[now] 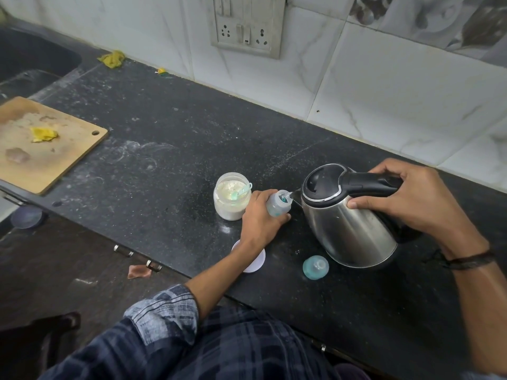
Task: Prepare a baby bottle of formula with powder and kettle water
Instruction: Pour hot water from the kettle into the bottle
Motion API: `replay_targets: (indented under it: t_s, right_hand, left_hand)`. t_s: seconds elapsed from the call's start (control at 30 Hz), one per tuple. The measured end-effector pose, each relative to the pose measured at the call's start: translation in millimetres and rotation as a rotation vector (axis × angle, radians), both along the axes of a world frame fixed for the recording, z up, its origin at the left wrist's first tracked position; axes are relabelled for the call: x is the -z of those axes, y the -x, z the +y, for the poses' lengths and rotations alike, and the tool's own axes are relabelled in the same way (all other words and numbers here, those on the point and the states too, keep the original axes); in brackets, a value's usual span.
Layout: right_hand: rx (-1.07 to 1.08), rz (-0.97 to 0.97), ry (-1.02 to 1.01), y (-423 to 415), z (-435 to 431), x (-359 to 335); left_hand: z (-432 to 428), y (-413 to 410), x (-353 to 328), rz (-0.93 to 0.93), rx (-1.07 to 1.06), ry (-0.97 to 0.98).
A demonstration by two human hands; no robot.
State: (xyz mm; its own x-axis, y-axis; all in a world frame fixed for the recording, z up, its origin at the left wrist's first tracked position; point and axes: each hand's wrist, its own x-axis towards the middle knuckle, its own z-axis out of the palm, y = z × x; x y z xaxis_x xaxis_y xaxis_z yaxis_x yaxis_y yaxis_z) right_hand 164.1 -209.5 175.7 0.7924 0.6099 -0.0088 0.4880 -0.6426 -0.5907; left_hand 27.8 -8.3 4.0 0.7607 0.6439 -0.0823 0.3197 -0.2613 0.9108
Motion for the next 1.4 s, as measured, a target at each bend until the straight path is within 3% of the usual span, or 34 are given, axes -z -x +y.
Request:
replay_targets:
  t_s: [1.4]
  right_hand:
    - [-0.041, -0.025, 0.037, 1.7, 1.2, -0.4]
  left_hand:
    - [-2.6, 0.9, 9.3, -0.012, -0.028, 0.005]
